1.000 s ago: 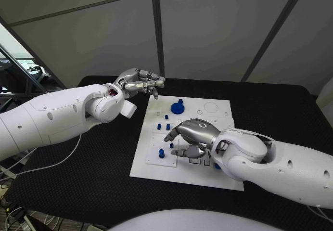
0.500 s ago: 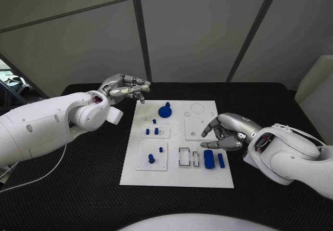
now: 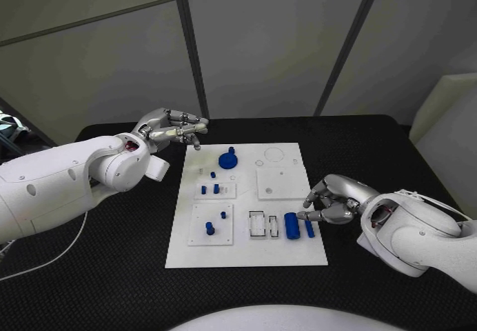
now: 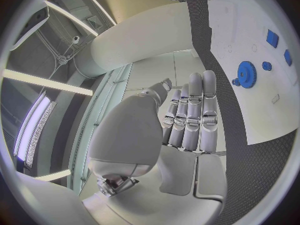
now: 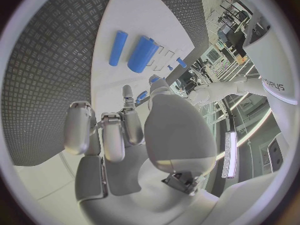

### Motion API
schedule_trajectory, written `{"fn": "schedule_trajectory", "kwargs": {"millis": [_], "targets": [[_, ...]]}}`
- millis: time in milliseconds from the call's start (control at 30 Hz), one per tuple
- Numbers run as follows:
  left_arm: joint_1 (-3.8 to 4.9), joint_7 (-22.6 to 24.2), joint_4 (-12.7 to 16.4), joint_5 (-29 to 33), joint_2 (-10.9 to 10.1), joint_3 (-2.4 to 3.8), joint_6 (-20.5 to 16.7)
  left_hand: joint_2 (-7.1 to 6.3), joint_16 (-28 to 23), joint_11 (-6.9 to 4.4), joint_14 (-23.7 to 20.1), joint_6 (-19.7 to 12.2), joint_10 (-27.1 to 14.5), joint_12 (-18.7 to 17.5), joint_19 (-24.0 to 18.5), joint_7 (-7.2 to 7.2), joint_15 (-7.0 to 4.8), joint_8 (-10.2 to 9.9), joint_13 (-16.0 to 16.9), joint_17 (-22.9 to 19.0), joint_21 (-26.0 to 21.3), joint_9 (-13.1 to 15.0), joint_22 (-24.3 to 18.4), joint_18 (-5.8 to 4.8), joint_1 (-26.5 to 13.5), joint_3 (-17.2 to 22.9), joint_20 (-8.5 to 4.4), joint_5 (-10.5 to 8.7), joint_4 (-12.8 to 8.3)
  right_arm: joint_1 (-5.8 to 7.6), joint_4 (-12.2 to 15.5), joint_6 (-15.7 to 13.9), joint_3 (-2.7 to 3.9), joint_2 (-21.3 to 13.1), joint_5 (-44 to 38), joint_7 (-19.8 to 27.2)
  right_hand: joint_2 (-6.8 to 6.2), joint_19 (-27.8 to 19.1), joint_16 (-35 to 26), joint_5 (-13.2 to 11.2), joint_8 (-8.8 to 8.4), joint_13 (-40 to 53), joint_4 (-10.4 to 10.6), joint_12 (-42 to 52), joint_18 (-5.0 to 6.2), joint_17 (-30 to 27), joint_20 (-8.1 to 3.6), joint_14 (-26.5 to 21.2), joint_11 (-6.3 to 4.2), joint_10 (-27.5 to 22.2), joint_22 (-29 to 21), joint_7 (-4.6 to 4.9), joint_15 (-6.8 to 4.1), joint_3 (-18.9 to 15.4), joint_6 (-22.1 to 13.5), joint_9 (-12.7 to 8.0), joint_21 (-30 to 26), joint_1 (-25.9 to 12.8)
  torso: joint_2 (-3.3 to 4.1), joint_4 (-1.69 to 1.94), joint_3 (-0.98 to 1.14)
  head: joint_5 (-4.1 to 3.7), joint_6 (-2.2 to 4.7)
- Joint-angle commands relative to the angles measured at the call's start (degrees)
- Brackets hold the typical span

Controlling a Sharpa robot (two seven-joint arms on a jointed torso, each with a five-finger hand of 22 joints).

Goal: Assemble the parts on the task board

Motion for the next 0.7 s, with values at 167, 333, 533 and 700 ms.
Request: {"fn": "schedule_trajectory", "kwargs": {"millis": [167,333,533,700], "targets": [[0.01,0.7,0.1,0.3,-0.2,0.0,0.3,0.18,-0.3,-0.06,0.0,0.1,-0.4,0.2,-0.2,0.01,0.14,0.3,0.0,-0.1,-0.3,0.0,0.0,-0.69,0.2,-0.3,0.03,-0.08,0.0,-2.29,0.0,-0.3,-0.07,1.4,-2.5,-5.7,0.33,0.4,0.4,0.2,0.57,1.8,0.2,0.7,-0.6,12.7,-0.08,5.5,0.02,0.7,0.6,-0.08,0.1,-1.3,-0.7,0.3,0.5,-1.6,0.02,-0.11,-0.07,-0.23,0.0],[-0.02,0.7,0.1,0.3,-0.2,-0.02,0.4,0.18,-0.3,-0.06,0.0,0.1,-0.4,0.2,-0.2,0.01,0.14,0.3,0.0,-0.1,-0.3,0.0,0.0,-0.69,0.2,-0.3,0.03,-0.08,0.0,-3.02,-0.3,-0.9,-0.08,2.4,-3.7,-6.1,0.55,0.5,0.4,0.3,0.79,2.1,0.2,0.8,-0.61,12.7,-0.08,5.5,0.01,0.8,0.7,-0.1,0.1,-1.8,-0.8,0.5,0.5,-2.0,0.01,-0.11,-0.04,-0.16,0.03],[-0.05,0.7,0.1,0.3,-0.3,-0.03,0.4,0.24,-0.4,-0.07,0.1,0.2,-0.4,0.3,-0.1,-0.01,0.14,0.3,0.0,-0.1,-0.4,0.0,-0.1,-0.69,0.1,-0.4,0.03,-0.08,0.0,-3.44,-0.6,-1.8,-0.09,3.2,-4.0,-6.0,0.69,0.5,0.5,0.5,1.02,2.6,0.2,1.2,-0.62,12.8,-0.09,5.5,-0.02,1.0,0.8,-0.15,0.08,-2.1,-0.7,0.7,0.5,-2.3,0.06,-0.13,-0.06,-0.01,0.07],[-0.06,0.6,0.1,0.3,-0.3,-0.03,0.4,0.24,-0.4,-0.07,0.1,0.2,-0.4,0.3,-0.1,-0.01,0.14,0.3,0.0,-0.1,-0.4,0.0,-0.1,-0.69,0.1,-0.4,0.03,-0.08,0.0,-3.68,-0.8,-1.8,-0.09,3.8,-4.2,-5.8,0.8,0.6,0.5,0.5,1.19,2.9,0.2,1.3,-0.64,12.8,-0.1,5.5,-0.05,1.2,0.9,-0.19,0.06,-2.3,-0.7,0.8,0.6,-2.6,0.1,-0.12,-0.11,0.03,-0.05]]}}
